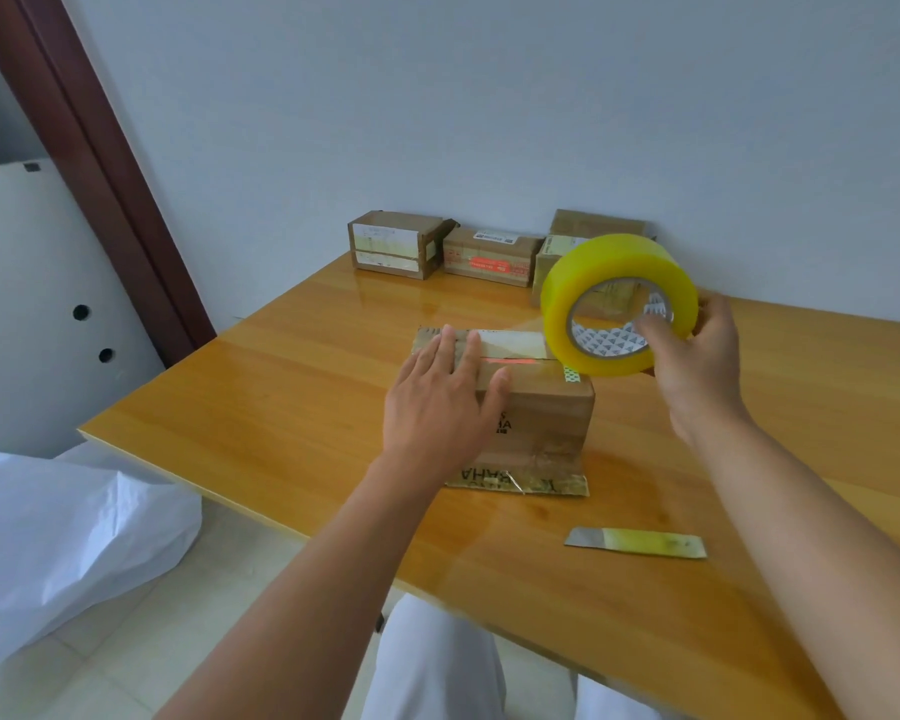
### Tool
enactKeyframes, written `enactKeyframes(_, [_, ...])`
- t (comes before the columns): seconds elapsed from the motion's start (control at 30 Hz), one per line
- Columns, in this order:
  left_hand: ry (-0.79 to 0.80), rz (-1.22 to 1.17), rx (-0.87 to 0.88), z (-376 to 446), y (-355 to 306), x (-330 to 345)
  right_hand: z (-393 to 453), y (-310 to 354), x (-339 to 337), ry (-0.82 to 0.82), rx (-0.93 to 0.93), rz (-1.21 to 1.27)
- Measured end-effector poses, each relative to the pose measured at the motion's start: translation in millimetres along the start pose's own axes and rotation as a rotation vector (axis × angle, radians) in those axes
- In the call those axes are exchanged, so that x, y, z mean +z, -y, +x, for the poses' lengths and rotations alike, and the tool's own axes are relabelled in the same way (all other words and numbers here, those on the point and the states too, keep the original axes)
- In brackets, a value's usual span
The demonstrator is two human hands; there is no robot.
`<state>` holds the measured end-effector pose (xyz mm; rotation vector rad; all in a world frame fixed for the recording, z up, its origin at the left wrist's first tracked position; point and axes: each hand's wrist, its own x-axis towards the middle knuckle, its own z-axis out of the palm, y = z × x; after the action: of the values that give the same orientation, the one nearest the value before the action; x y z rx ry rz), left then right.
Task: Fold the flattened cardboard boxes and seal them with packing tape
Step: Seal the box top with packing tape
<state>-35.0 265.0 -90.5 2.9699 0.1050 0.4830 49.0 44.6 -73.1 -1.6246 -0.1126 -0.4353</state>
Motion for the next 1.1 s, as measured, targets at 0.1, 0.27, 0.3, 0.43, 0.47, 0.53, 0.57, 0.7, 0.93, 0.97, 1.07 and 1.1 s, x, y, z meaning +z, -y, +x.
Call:
enactKeyframes(0.1, [0.014,0.005,0.008,-1.0,-1.6,-2.5,-5.0,-6.8,6.6,0.096,0.126,0.099])
enactKeyframes(0.27, [0.009,0.032,0.043,-0.5,-7.1,-4.3,-16.4,-18.1,15.4,0.145,0.198,0.178])
enactKeyframes(0.3, [0.006,0.029,0.049,0.3,-9.0,-4.3,-17.6,-17.9,15.8,0.133,0.188,0.171])
enactKeyframes(0.43, [0.018,0.003,0.055,1.1,-12.7,-2.4,-20.8,-18.7,15.7,0.119,0.135,0.152])
enactKeyframes(0.47, [0.029,0.006,0.060,0.1,-12.5,-1.6,-21.4,-19.5,15.8,0.117,0.126,0.145])
enactKeyframes(0.53, [0.035,0.005,0.063,-2.5,-11.9,-1.8,-22.2,-20.8,17.1,0.112,0.114,0.140])
enactKeyframes(0.57, [0.034,-0.002,0.061,-3.3,-11.6,-2.2,-22.5,-21.6,18.0,0.108,0.111,0.139])
enactKeyframes(0.7, [0.030,0.047,0.075,-4.3,-12.3,-3.4,-23.4,-25.3,18.7,0.099,0.098,0.135])
enactKeyframes(0.93, [0.008,0.128,-0.043,-9.1,-13.5,-0.5,-25.4,-33.1,16.9,0.105,0.059,0.139])
enactKeyframes(0.97, [0.007,0.136,-0.053,-8.0,-13.4,-1.4,-25.3,-33.8,17.3,0.105,0.055,0.135])
enactKeyframes(1.07, [0.051,0.137,-0.051,-6.4,-14.9,-4.4,-25.3,-34.6,18.5,0.102,0.053,0.126])
enactKeyframes(1.1, [0.058,0.136,-0.042,-6.9,-16.8,-5.2,-25.2,-35.0,18.8,0.101,0.053,0.124])
